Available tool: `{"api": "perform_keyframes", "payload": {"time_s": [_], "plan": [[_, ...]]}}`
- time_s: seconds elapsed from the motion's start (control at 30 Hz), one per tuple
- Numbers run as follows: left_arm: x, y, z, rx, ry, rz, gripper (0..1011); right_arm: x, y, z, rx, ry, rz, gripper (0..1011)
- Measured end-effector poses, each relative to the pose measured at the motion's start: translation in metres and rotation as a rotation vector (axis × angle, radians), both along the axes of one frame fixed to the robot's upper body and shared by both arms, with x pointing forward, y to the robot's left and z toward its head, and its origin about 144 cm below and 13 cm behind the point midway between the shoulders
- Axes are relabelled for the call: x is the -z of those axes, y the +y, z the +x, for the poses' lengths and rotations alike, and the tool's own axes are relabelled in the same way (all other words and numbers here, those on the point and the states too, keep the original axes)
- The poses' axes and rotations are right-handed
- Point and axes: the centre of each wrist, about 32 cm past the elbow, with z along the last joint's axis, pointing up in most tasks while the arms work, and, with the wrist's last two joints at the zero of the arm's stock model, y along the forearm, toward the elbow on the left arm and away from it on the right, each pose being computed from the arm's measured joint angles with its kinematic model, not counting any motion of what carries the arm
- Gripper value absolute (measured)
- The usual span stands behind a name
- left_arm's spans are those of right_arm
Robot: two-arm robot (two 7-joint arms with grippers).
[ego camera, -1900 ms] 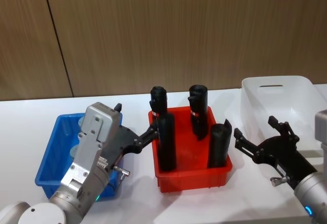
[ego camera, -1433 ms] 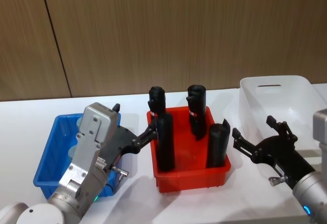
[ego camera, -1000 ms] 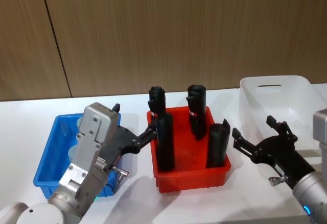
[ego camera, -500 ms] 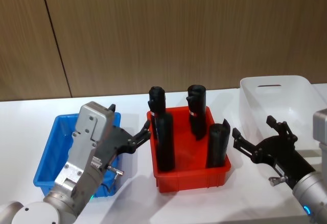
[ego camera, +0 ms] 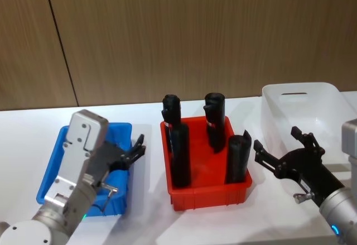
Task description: Pick the cotton swabs from the blue box and place them into the white box.
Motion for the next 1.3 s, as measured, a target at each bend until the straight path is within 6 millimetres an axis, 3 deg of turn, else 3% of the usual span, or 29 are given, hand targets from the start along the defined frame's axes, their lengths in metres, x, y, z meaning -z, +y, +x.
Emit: {"api": "perform_keyframes", "payload": {"time_s": [0.63, 1.3], "plan": [[0.005, 0.029, -0.005, -0.141, 0.122, -0.076, 1004, 0.000, 0.000, 0.000, 0.000, 0.000, 0.000, 1002], [0.019, 0.049, 0.011, -0.188, 0.262, -0.131, 1004, 0.000, 0.000, 0.000, 0.000, 0.000, 0.000, 1002]]}}
